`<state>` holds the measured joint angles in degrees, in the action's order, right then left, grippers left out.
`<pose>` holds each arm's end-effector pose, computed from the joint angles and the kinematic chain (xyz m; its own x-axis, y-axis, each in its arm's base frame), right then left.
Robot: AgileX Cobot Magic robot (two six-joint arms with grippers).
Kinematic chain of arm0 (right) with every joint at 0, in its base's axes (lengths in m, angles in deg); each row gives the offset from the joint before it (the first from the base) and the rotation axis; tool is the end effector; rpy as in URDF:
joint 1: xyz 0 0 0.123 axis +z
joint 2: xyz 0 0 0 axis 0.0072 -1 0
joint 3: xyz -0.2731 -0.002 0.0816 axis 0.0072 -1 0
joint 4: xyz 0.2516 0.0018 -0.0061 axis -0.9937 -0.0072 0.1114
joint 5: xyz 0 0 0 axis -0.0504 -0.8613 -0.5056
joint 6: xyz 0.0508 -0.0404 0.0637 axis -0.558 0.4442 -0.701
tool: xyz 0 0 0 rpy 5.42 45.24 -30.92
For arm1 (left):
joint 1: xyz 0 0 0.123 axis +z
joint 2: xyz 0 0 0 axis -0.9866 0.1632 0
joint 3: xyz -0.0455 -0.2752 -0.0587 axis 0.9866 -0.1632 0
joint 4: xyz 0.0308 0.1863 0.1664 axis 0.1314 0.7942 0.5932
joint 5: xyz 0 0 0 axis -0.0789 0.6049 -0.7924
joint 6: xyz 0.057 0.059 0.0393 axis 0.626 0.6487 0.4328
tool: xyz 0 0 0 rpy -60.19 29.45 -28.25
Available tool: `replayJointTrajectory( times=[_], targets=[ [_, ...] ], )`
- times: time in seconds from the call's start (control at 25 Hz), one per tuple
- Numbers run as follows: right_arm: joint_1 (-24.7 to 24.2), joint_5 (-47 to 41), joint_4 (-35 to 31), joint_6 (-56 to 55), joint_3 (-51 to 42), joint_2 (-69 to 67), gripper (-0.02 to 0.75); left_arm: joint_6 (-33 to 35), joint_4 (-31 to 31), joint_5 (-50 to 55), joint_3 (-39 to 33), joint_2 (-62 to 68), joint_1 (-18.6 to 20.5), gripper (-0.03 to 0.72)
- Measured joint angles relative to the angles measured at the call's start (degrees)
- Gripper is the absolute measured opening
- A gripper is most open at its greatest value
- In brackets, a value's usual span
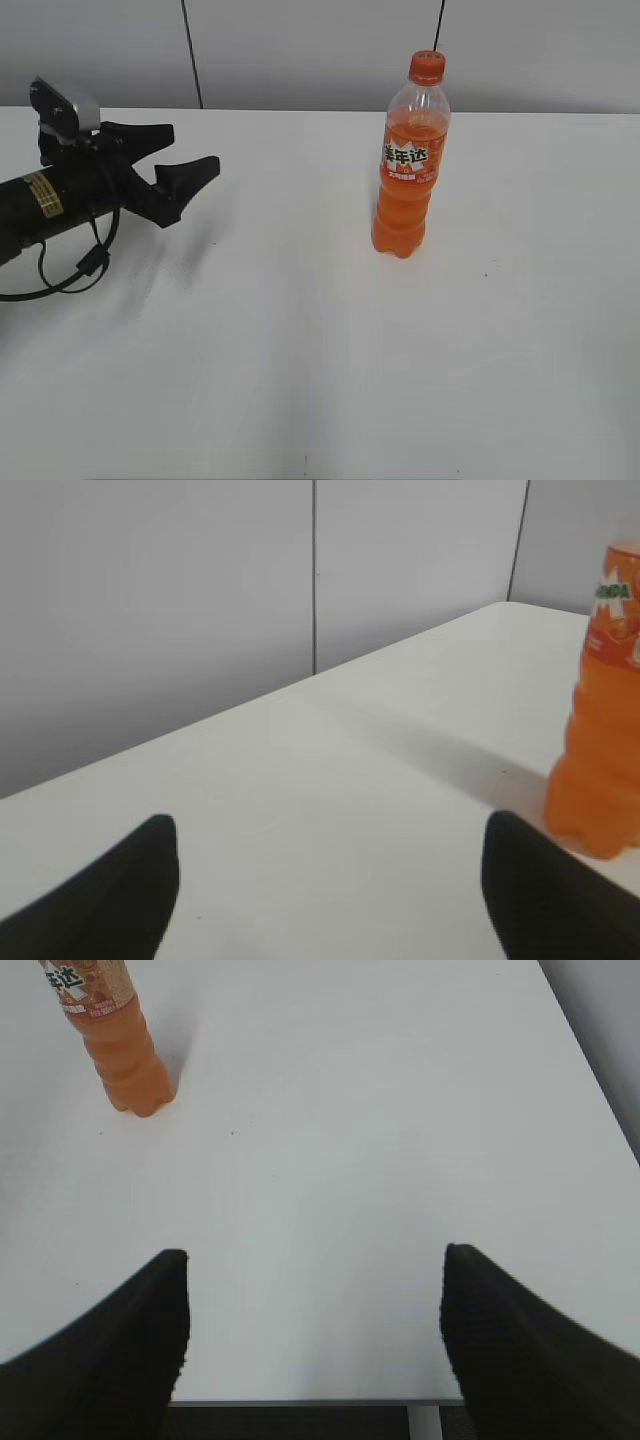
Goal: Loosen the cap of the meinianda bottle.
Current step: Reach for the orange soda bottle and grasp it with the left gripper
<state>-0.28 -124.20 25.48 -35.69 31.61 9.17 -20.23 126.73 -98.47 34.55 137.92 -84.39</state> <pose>-0.0081 0.0071 0.2772 -0.4665 -0.0316 -0.8840 -0.0862 0.9962 0.0098 0.3477 -0.0843 0.1211 -0.0636 0.0930 -0.9936 0.7254 0.6881 0.0180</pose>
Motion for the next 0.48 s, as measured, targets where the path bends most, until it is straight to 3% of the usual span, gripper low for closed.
replayJointTrajectory(
  times=[0.48],
  targets=[
    [0.0, 0.0, 0.0, 0.0, 0.0, 0.0, 0.585, -0.3, -1.0, -1.7, 1.7, 6.7, -11.5, 0.591]
  ],
)
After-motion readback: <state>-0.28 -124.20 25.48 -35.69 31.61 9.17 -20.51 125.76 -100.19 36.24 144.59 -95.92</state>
